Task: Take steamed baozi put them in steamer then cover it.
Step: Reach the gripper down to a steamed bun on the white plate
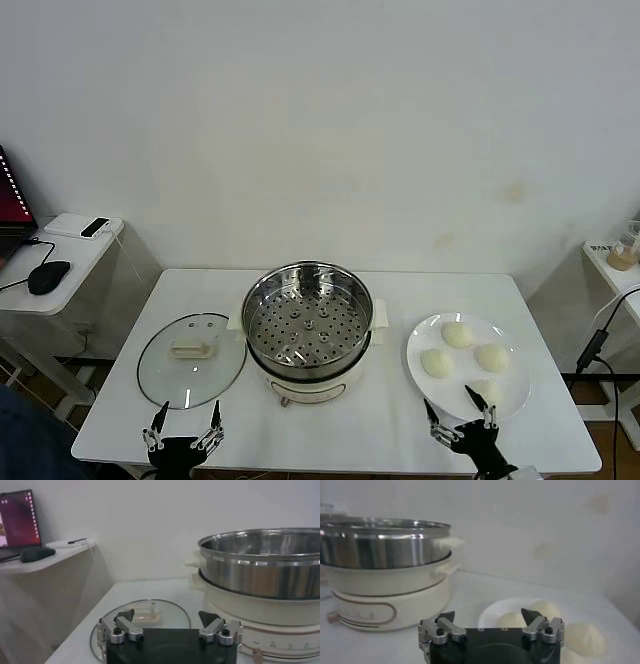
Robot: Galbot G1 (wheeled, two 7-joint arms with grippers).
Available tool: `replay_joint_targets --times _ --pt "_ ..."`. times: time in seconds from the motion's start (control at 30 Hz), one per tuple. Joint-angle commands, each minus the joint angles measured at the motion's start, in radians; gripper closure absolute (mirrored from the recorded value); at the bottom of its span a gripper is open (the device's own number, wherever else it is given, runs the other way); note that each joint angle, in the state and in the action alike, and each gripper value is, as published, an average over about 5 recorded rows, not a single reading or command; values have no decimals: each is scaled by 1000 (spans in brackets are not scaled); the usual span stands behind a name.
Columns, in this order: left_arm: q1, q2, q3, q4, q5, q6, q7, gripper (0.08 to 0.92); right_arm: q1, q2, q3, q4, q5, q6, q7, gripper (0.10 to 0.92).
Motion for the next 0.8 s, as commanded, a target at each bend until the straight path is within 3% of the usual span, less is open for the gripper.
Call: replay_joint_targets --times 0.03,0.43,0.67,0.8 --pt "-15 -1 -6 -35 59 82 61 177 91 -95 122 -14 -252 -58 -30 203" --pt "-44 -9 -27 -19 145 59 107 177 423 -452 127 -214 -525 -86 -385 203" --pt "-48 -19 -32 -15 168 58 113 177 741 -660 -158 -411 -549 -14 -647 203" --pt "-47 -23 -37 -17 179 62 123 177 984 -729 -407 -532 -486 -1 -794 203"
